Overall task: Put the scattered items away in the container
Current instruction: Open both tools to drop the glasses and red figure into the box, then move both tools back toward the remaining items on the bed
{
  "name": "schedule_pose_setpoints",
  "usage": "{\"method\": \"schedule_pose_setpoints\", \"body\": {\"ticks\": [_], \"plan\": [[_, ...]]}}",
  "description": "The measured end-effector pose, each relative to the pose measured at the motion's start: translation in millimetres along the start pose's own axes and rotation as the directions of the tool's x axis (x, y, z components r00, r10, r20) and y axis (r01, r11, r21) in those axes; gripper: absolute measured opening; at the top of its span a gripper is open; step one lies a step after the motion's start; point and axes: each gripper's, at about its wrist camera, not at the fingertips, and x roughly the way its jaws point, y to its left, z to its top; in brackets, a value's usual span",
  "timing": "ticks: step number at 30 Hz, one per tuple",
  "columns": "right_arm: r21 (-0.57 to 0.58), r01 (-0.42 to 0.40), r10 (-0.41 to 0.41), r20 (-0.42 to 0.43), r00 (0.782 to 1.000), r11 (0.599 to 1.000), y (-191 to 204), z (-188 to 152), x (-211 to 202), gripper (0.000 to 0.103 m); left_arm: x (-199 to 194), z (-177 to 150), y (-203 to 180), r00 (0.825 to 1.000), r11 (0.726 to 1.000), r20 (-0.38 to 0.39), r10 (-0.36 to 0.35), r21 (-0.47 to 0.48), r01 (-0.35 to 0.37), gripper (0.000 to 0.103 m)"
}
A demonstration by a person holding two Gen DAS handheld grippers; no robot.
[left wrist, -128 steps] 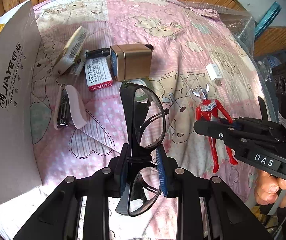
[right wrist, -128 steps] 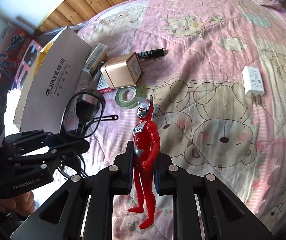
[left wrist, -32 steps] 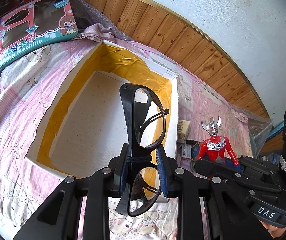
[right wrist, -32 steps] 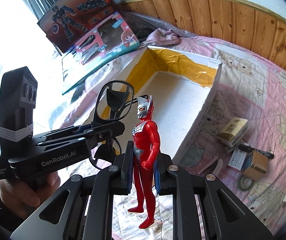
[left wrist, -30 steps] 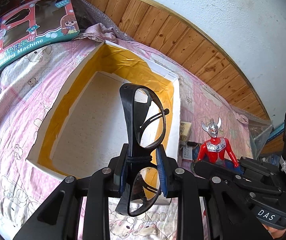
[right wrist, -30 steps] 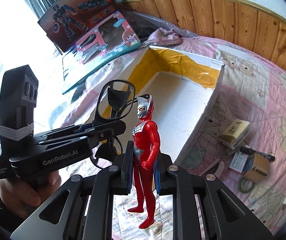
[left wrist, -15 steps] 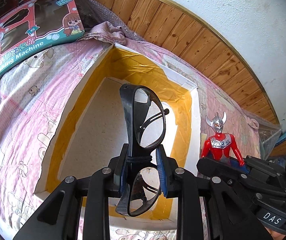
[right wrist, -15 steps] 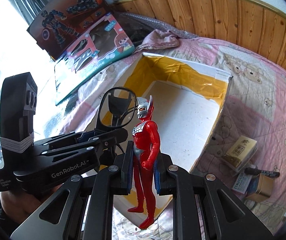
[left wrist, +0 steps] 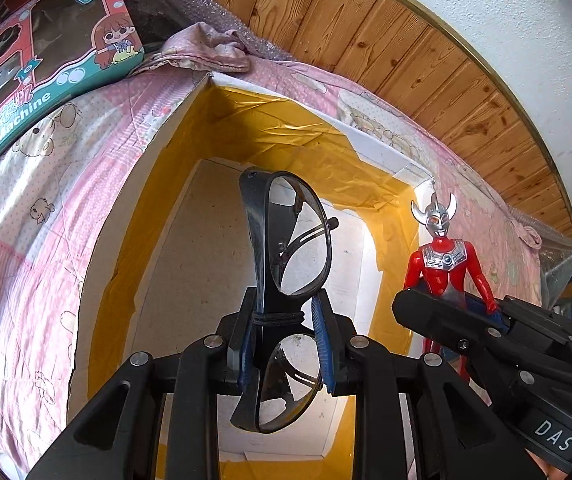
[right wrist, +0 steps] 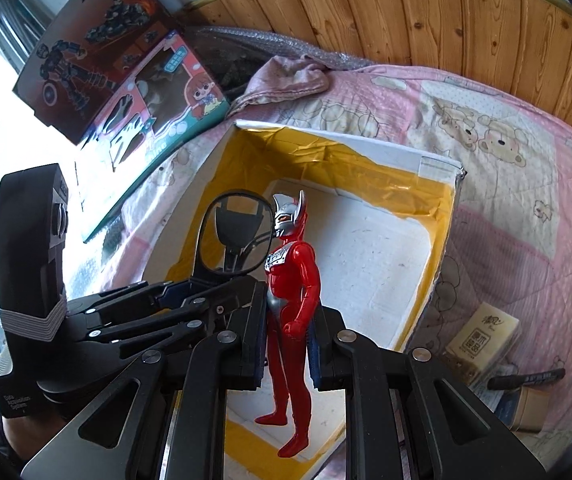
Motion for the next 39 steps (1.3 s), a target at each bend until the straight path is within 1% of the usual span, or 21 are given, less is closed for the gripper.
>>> {"method": "schedule_pose_setpoints", "body": {"ticks": [6,13,17,19,20,21,22,23,24,25,26,29,32,35,39], "plan": [[0.002,0.024,-0.024,-0.032,0.999,1.000,-9,13,20,0.018,22,17,9,0.999,1.000,-0.034,0.005,-0.015,-0.006,0.027],[-0.002,0.046,-0.046,-0.074,0.996,0.999,-15,25,38,0.018,46,28,9,0.997,1.000,-0.070,0.028,0.000,-0.028,0.027],[-0.002,0.065,-0.065,-0.100,0.993,0.998,-19,30,48,0.018,57,35,8,0.996,0.999,-0.079,0.049,0.015,-0.047,0.027],[0.004,0.080,-0.079,-0.097,0.992,0.997,-22,34,51,0.020,62,39,8,0.996,0.998,-0.077,0.053,0.022,-0.051,0.027],[0.005,0.082,-0.081,-0.094,0.992,0.997,-23,36,52,0.020,65,42,8,0.996,0.999,-0.078,0.047,0.023,-0.045,0.028],[0.005,0.091,-0.090,-0.096,0.991,0.996,-24,37,55,0.024,70,44,10,0.995,0.998,-0.082,0.055,0.023,-0.053,0.029],[0.005,0.104,-0.103,-0.096,0.990,0.995,-25,38,56,0.025,75,46,11,0.993,0.996,-0.083,0.084,0.024,-0.082,0.030],[0.007,0.103,-0.102,-0.095,0.990,0.995,-26,38,56,0.026,78,47,13,0.991,0.994,-0.079,0.106,0.021,-0.105,0.036],[0.005,0.100,-0.099,-0.091,0.991,0.995,-25,37,54,0.027,80,48,15,0.991,0.994,-0.075,0.113,0.016,-0.112,0.039],[0.002,0.101,-0.100,-0.085,0.991,0.995,-25,37,52,0.028,79,47,18,0.991,0.993,-0.071,0.116,0.009,-0.116,0.042],[0.004,0.104,-0.103,-0.077,0.992,0.995,-25,36,48,0.029,76,47,21,0.991,0.993,-0.066,0.116,0.000,-0.116,0.042],[0.010,0.087,-0.086,-0.055,0.995,0.996,-23,30,36,0.030,62,46,28,0.995,0.995,-0.041,0.094,-0.024,-0.095,0.042],[0.022,0.068,-0.067,-0.043,0.997,0.997,-23,21,24,0.030,44,42,28,0.998,0.997,-0.014,0.068,-0.021,-0.069,0.042],[0.032,0.040,-0.039,-0.036,0.999,0.999,-21,10,13,0.030,27,32,24,0.998,0.998,0.006,0.068,-0.006,-0.068,0.042],[0.038,0.005,-0.004,-0.030,1.000,0.999,-18,-5,1,0.030,5,15,14,0.996,0.996,0.027,0.088,0.016,-0.088,0.042]]}}
